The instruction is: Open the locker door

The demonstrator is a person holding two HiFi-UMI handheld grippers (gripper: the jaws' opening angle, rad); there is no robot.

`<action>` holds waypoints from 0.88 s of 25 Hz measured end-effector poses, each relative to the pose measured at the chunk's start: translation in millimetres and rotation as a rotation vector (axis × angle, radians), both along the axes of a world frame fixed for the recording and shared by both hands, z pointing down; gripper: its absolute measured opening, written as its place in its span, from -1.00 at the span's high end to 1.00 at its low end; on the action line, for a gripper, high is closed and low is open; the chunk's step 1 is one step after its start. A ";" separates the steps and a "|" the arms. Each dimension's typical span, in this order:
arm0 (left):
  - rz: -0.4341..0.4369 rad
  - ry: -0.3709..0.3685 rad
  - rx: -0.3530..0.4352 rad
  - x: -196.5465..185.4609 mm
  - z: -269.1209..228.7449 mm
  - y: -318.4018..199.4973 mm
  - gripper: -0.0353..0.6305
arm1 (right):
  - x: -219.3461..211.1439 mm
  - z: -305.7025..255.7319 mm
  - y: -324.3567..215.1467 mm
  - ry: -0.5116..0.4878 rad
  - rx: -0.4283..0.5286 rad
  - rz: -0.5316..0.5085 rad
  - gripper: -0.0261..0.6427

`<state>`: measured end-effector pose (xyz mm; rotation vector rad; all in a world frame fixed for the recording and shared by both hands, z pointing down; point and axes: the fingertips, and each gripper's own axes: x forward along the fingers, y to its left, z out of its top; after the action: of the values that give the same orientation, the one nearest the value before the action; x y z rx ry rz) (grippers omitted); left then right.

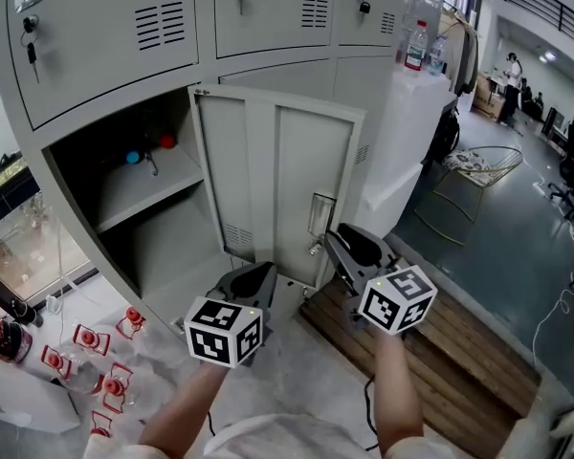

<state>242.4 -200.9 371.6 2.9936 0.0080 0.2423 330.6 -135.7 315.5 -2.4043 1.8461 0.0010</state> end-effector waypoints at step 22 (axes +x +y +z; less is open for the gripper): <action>-0.021 -0.026 -0.032 -38.4 15.2 -9.8 0.88 | -45.6 4.0 14.9 0.016 -0.028 0.115 0.77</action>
<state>204.0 -210.7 386.8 2.9564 -0.0222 0.2764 285.1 -120.8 319.5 -2.5330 1.7227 0.0043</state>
